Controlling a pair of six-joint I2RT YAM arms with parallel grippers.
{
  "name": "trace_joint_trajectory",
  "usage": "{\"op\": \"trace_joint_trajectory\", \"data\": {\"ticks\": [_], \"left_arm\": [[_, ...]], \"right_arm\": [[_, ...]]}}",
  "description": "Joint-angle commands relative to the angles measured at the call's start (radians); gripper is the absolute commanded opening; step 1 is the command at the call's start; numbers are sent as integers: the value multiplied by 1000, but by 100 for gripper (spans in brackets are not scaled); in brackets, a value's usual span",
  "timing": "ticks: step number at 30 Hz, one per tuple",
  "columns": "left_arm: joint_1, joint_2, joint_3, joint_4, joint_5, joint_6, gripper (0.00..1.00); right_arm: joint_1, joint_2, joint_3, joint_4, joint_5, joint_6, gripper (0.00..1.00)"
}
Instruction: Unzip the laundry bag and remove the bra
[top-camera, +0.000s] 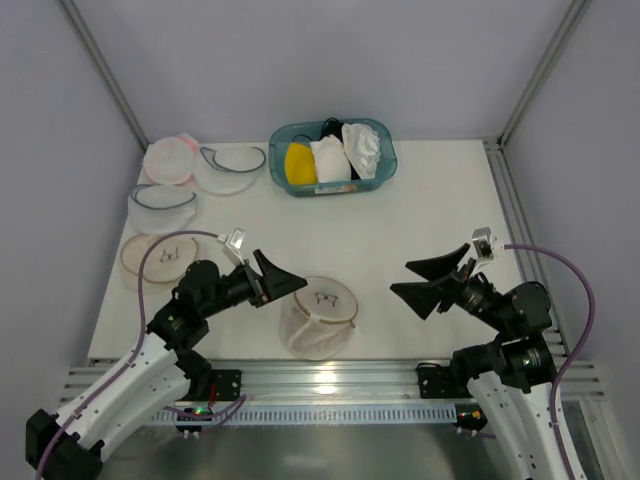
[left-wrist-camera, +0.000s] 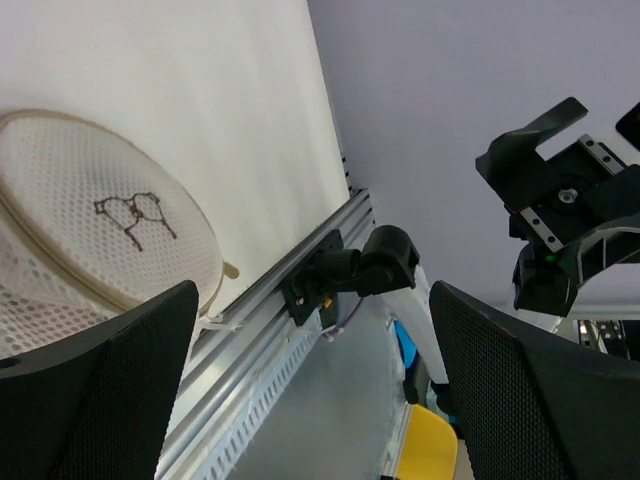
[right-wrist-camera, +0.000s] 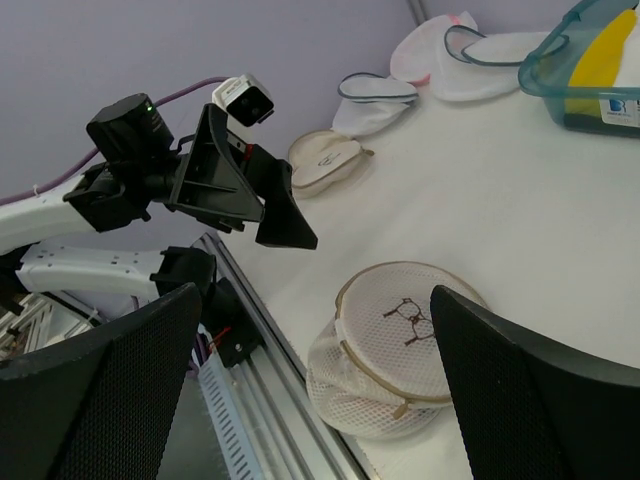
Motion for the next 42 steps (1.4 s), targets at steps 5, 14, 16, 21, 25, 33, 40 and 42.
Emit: {"op": "trace_joint_trajectory", "data": {"ticks": [5,14,16,21,25,33,40,42], "left_arm": [[-54,77,6,-12,-1,-38,99],[-168,127,85,-329,-187,-135,98],[-198,117,33,-303,-214,-189,97],[-281,174,14,-241,-297,-257,96],[-288,255,33,-151,-323,-252,96],[-300,454,80,52,-362,-237,92],[-309,528,94,129,-360,-225,43],[-309,527,93,127,-366,-217,32]], "right_arm": [[4,-80,-37,-79,40,15,99],[4,-28,-38,-133,114,-31,99],[4,-20,-41,-153,142,-45,99],[2,-14,-63,-173,166,-59,100],[4,7,-80,-173,145,-74,99],[4,64,-139,-199,65,-120,99],[34,64,-199,-204,71,-131,99],[54,66,-233,-159,65,-82,99]]}}
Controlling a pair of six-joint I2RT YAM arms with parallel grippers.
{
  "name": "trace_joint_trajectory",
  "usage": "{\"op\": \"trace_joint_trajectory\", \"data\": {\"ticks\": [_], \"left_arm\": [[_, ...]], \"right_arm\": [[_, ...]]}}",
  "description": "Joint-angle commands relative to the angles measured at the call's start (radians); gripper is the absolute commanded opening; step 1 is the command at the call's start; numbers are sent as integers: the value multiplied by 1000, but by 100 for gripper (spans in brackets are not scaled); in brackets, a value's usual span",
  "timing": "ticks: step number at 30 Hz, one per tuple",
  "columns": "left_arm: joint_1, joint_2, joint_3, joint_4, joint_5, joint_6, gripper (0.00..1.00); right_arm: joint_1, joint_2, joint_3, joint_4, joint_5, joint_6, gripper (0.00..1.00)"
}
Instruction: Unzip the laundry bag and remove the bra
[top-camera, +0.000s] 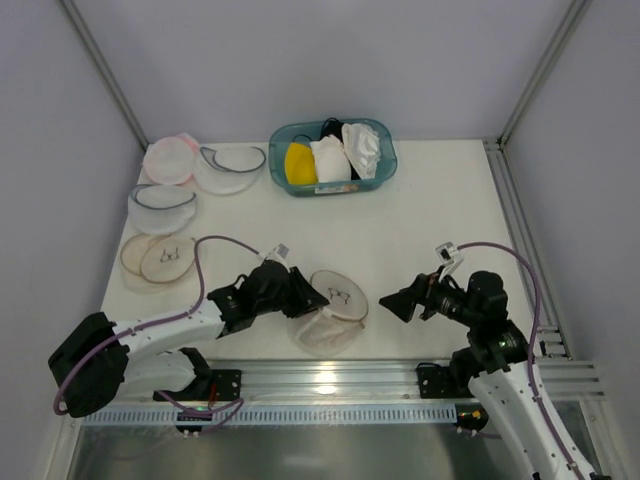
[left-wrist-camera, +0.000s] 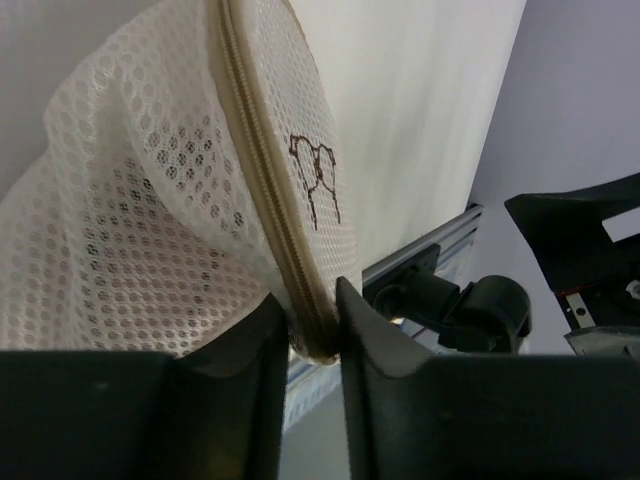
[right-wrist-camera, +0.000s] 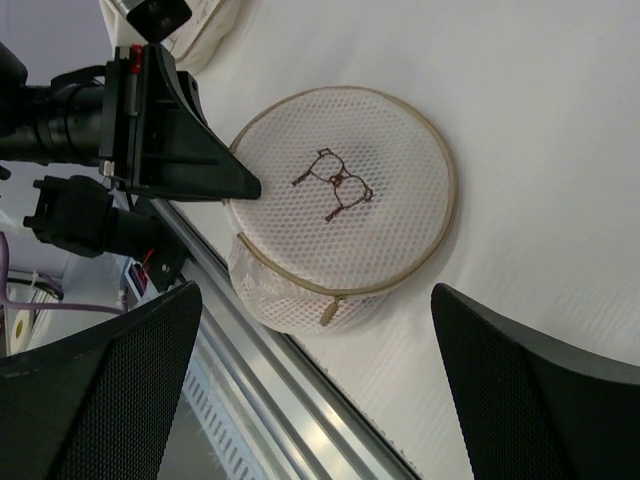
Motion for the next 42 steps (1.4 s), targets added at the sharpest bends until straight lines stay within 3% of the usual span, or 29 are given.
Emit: {"op": "trace_joint_trajectory", "data": {"ticks": [1,2,3,4,10,15,20,28,32,42], "left_arm": [[-5,-6,30,76,-28,12,21],[-5,-9,30,78,-31,14,15],[-5,-8,29,76,-32,14,3],[-5,-8,29,73,-34,14,0],[-5,2,15,96,-39,5,0],[-8,-29,-33,157,-54,-44,0],[-15,-75,-60,173,-103,-67,0],[-17,-90,-85,184,-97,-84,0],[-17,-106,-90,181,-103,-86,0],[-17,-112,-96,177,-106,-90,0]], "right_arm": [[36,7,-54,66,-26,55,99],[53,15,-68,83,-20,68,99],[71,22,-79,114,-11,92,99],[127,45,-93,122,23,96,99],[381,189,-100,192,254,135,99],[487,298,-97,255,400,175,100],[499,353,-103,301,472,201,87],[502,539,-105,474,430,232,55],[533,585,-100,524,417,249,52],[573,525,-97,498,425,267,40]]}}
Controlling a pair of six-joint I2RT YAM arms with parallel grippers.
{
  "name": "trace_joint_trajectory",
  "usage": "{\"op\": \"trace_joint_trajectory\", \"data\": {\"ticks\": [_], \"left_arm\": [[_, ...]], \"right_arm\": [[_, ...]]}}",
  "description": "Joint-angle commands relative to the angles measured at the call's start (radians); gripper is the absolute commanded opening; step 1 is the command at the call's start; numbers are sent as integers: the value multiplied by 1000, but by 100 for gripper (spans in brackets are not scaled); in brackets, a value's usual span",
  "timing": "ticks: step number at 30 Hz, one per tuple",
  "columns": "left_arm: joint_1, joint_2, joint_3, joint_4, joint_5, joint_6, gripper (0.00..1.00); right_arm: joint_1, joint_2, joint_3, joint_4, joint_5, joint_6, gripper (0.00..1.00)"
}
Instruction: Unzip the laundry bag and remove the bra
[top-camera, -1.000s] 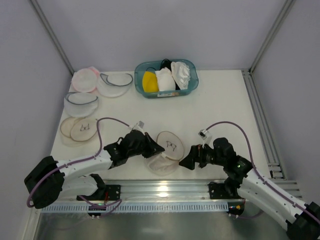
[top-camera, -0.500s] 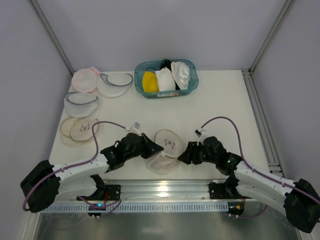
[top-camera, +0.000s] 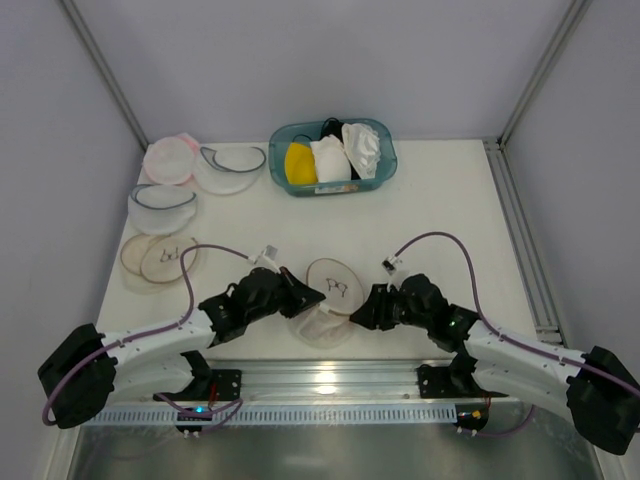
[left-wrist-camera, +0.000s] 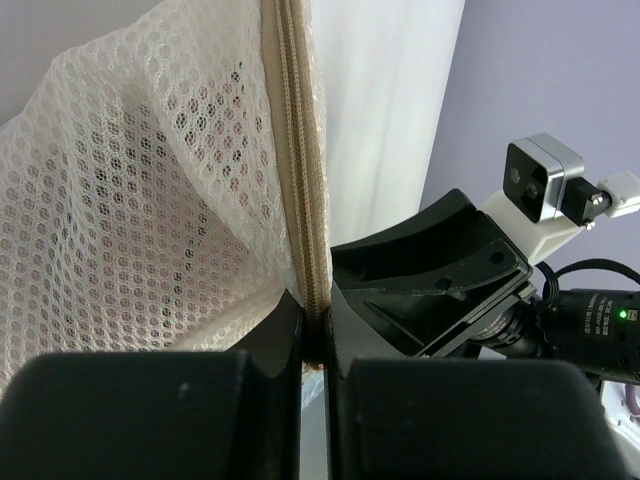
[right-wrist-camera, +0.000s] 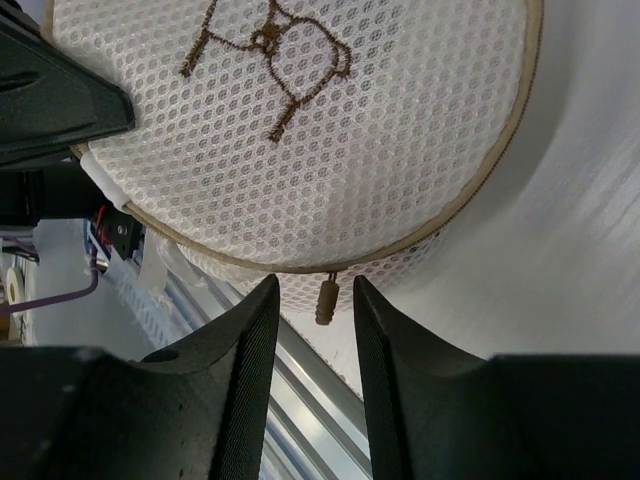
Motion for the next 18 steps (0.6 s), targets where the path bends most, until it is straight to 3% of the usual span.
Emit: {"op": "trace_joint_trajectory", "data": {"ticks": [1,2,3,6,12,18], "left_arm": [[-6,-15,-4,57,-16,-10,0],[-6,-15,-3,58,-16,-10,0],[-6,-15,-1,58,-16,-8,0],[-6,-16,-3,57,-13,-10,0],[-5,-59,0,31,-36,4,0],[17,-129,65,-136,-8,106,0]], "right_arm": [[23,-17,11,38,17,10,39],[22,-16,10,36,26,8,36],[23,-3,8,39,26,7,23],[23,24,17,46,14,7,8],[23,38,43,-17,23,-18,4],[23,-29,149,-341,224,-85,4]]}}
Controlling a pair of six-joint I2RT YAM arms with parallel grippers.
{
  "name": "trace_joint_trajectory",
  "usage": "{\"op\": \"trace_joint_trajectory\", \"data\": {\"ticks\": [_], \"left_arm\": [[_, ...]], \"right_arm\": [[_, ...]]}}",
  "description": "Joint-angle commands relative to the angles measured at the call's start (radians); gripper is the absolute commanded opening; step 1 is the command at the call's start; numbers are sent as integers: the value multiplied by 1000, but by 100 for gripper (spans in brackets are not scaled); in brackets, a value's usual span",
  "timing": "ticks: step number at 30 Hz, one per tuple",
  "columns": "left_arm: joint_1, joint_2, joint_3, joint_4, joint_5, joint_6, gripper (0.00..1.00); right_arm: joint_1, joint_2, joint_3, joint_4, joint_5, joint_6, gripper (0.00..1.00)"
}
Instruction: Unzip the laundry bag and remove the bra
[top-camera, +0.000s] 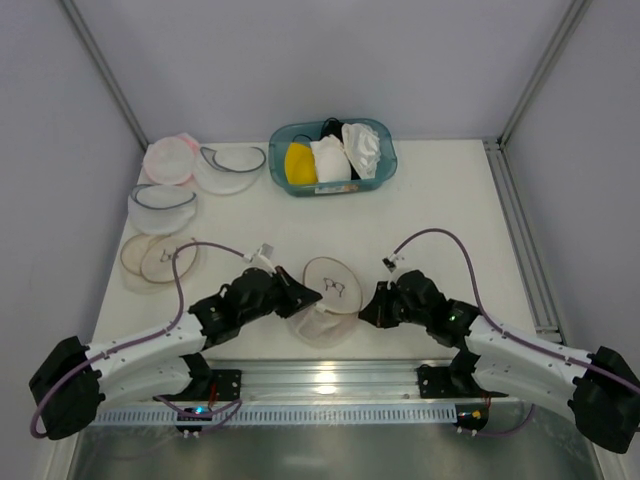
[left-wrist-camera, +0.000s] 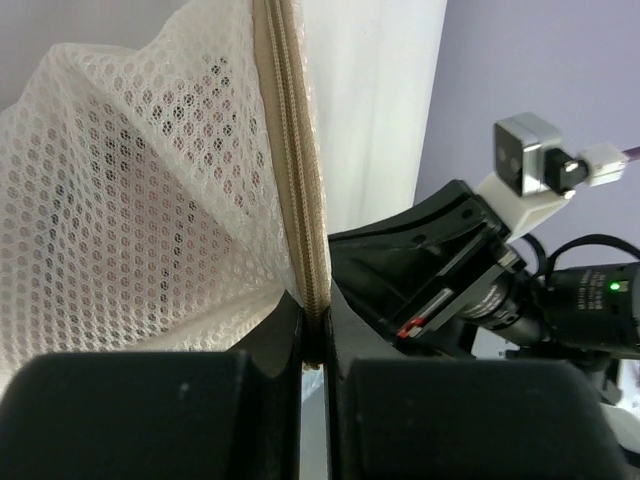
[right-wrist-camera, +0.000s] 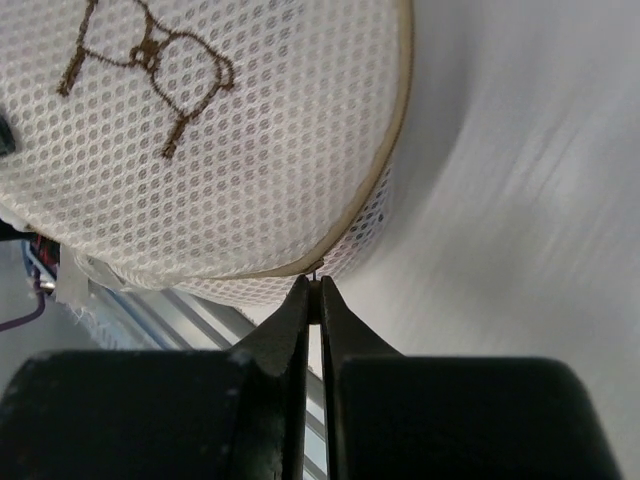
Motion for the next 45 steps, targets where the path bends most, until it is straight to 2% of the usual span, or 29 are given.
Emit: {"op": "trace_joint_trajectory", "data": {"ticks": [1,4,6,10,15,19,21,25,26,27,30,32,33,34,37,41,45], "left_arm": [[20,-49,84,-91,11,92,0],[51,-59,135,-215,69,164,0],[66,-60,149,-243,100,195,0],[120,-45,166,-263,137,261,0],[186,64,204,-115,181,327,0],[210,258,311,25,269,384,0],[218,381,366,152,354,379,1],[230,553,457,347,460,336,23],[233,599,475,358,470,321,33],[235,612,489,354,483,316,57],[235,583,477,315,420,299,82],[234,520,414,266,351,299,88],[234,439,398,217,274,308,91],[229,393,382,99,234,313,93],[203,210,301,-67,134,301,97],[151,99,234,-128,155,238,97],[86,113,178,-18,201,157,97]], "right_arm": [[4,-42,88,-236,207,-67,4],[4,-54,121,-312,278,-80,4],[4,-51,137,-333,338,-86,4],[4,-51,158,-364,358,-103,4],[4,-98,166,-370,312,-121,4],[4,-141,166,-355,257,-133,4],[4,-146,171,-353,240,-135,4],[3,-169,172,-355,225,-132,4],[4,-180,172,-358,226,-130,4],[4,-187,174,-361,226,-129,4],[4,-215,168,-366,231,-124,4],[4,-227,164,-361,228,-121,4],[4,-229,164,-350,225,-121,4],[4,-229,164,-343,219,-121,4],[4,-224,154,-280,161,-138,4],[4,-207,125,-92,-38,-155,4],[4,-145,112,27,-131,-144,4]]}}
